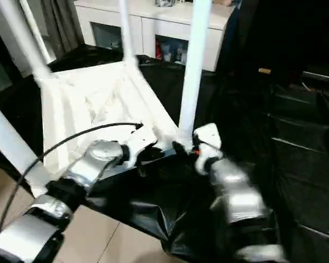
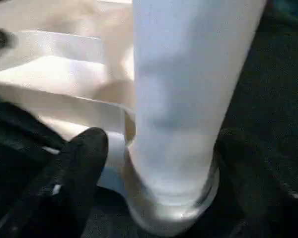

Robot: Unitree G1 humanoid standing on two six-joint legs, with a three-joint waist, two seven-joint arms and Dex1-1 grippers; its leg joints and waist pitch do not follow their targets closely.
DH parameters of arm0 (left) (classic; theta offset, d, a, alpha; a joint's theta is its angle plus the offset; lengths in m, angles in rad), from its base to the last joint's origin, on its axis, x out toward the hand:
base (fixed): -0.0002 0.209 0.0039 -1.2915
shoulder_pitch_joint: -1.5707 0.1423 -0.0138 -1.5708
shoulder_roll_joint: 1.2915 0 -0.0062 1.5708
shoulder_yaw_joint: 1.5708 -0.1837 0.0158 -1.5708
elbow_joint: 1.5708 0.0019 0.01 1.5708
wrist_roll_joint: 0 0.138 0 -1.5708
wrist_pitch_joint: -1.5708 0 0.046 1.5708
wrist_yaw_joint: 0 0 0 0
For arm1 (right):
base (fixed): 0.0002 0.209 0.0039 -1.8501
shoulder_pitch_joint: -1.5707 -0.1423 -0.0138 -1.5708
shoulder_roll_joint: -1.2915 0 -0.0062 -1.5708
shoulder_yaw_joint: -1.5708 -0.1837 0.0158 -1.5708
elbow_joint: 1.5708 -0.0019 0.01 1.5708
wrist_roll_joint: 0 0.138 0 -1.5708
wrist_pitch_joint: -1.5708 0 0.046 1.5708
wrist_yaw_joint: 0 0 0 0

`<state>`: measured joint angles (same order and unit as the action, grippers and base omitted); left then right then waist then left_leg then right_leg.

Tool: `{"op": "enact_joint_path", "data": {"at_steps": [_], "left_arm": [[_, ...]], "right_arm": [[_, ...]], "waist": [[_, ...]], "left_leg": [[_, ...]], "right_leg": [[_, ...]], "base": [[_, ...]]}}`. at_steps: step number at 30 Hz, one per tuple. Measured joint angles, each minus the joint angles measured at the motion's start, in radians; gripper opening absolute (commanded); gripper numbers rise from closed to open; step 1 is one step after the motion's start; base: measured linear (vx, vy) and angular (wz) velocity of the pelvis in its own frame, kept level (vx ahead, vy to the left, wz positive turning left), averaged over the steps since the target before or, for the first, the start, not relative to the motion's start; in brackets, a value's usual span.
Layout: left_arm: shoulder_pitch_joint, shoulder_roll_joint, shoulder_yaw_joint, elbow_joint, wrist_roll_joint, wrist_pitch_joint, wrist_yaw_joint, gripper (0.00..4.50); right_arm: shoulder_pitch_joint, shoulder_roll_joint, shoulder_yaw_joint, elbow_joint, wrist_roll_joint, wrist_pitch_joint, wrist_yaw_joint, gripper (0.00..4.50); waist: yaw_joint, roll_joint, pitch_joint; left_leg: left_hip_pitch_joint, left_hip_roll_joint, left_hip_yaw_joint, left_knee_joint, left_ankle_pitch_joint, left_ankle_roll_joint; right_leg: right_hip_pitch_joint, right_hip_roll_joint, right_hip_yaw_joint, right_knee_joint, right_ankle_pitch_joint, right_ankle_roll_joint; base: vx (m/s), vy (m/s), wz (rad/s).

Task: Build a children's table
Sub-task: Rotate leg to tighten

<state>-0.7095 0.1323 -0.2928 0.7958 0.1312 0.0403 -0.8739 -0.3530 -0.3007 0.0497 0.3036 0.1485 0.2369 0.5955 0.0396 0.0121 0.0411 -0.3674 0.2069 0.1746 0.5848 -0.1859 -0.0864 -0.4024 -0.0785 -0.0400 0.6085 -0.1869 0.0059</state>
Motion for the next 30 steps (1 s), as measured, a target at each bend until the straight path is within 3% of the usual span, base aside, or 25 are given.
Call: {"op": "enact_joint_path", "data": {"at_steps": [6, 10, 19, 30], "left_arm": [[0.072, 0.102, -0.007, -0.108, -0.061, -0.019, -0.236, 0.0], [0.092, 0.124, -0.02, -0.148, -0.076, -0.019, -0.319, 0.0], [0.107, 0.138, -0.019, -0.17, -0.084, -0.018, -0.342, 0.0], [0.108, 0.14, -0.018, -0.172, -0.085, -0.017, -0.346, 0.0]], "right_arm": [[0.054, -0.15, 0.038, -0.081, 0.057, 0.033, 0.256, 3.95], [0.073, -0.186, 0.085, -0.114, 0.062, 0.047, 0.343, 3.95], [0.08, -0.173, 0.109, -0.111, 0.05, 0.048, 0.346, 3.95], [0.08, -0.157, 0.109, -0.111, 0.054, 0.06, 0.349, 2.94]], "waist": [[0.014, 0.0, 0.0], [0.022, 0.0, 0.0], [0.019, 0.0, 0.0], [0.019, 0.001, 0.0]], "left_leg": [[0.0, 0.0, 0.0, 0.001, 0.0, 0.0], [0.0, 0.0, 0.001, 0.002, 0.0, 0.0], [0.0, 0.0, 0.001, 0.001, 0.0, 0.0], [0.0, 0.0, 0.001, 0.001, 0.0, 0.0]], "right_leg": [[-0.001, 0.0, 0.0, -0.001, -0.001, 0.001], [-0.001, -0.001, 0.0, -0.001, -0.001, 0.0], [-0.002, -0.001, 0.0, -0.001, -0.001, 0.001], [-0.002, -0.001, 0.0, -0.001, -0.002, 0.001]], "base": [[0.0, 0.0, 0.0], [0.0, 0.0, 0.0], [0.0, 0.0, 0.0], [0.0, 0.0, 0.0]]}}
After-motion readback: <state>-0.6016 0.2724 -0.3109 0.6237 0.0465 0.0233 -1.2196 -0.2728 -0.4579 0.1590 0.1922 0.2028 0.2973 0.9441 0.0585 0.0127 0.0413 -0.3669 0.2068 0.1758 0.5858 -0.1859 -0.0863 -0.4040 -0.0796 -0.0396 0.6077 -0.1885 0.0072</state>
